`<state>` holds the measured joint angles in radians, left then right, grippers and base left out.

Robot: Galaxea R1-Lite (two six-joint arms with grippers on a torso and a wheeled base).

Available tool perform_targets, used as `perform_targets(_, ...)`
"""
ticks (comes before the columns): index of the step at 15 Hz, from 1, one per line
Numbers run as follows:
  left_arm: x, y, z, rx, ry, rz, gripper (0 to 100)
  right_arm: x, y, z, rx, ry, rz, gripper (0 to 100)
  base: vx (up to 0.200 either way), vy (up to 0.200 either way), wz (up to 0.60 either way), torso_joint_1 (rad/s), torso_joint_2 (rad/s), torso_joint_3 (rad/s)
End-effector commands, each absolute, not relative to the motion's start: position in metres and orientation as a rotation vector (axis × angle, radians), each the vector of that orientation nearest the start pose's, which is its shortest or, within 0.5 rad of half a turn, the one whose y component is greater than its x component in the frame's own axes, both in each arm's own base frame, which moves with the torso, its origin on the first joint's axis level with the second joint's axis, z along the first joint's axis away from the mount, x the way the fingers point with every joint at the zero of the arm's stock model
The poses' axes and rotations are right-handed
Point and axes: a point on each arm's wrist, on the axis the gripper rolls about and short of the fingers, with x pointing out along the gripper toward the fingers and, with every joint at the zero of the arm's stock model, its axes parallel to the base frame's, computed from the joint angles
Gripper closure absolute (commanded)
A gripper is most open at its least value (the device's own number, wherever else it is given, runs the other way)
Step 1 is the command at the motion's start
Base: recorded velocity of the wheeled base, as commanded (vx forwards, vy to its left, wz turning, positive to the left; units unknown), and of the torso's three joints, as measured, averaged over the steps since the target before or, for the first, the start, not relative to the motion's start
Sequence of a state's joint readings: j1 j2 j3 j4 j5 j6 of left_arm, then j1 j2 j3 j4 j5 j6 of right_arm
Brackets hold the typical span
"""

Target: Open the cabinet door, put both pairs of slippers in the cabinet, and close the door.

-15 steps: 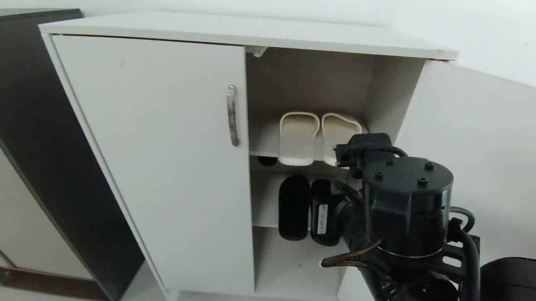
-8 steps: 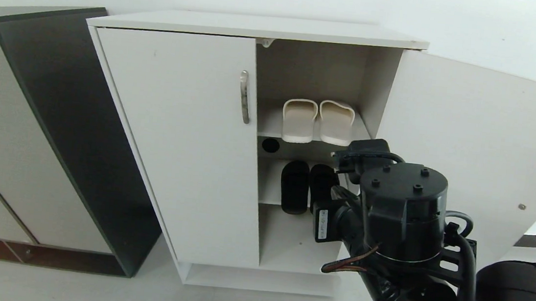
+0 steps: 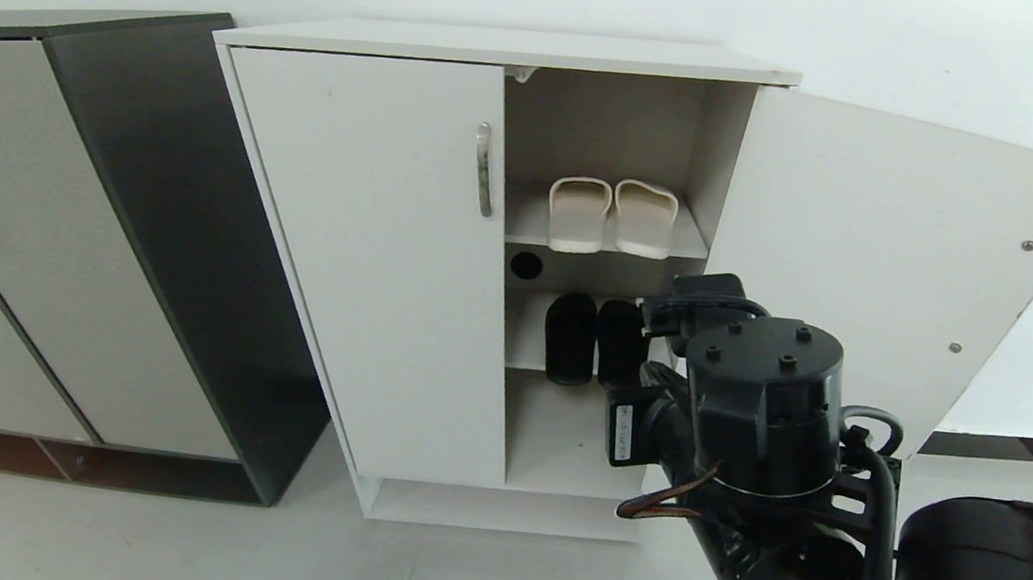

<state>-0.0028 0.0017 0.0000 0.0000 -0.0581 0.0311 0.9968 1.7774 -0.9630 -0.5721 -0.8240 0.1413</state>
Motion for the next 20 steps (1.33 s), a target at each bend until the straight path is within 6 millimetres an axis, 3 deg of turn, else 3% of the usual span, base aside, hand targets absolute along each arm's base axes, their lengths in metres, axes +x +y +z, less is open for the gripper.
perform_targets(1,-0.0227,-0.0013,0.0755,0.031,0.001,-0.063,100,0.1923,0.2681,0.1944,-0.052,0.162,0.163,100,0.000,0.000,0.00,0.000,0.00,0.000)
perform_targets(11,-0.0227,-0.0012,0.0755,0.031,0.001,-0.061,100,0.1939,0.2688,0.1918,-0.064,0.168,0.159,100,0.000,0.000,0.00,0.000,-0.02,-0.016)
perform_targets(20,-0.0227,-0.0012,0.0755,0.031,0.001,-0.061,100,0.1945,0.2687,0.1912,-0.067,0.168,0.156,100,0.000,0.000,0.00,0.058,-0.40,-0.344)
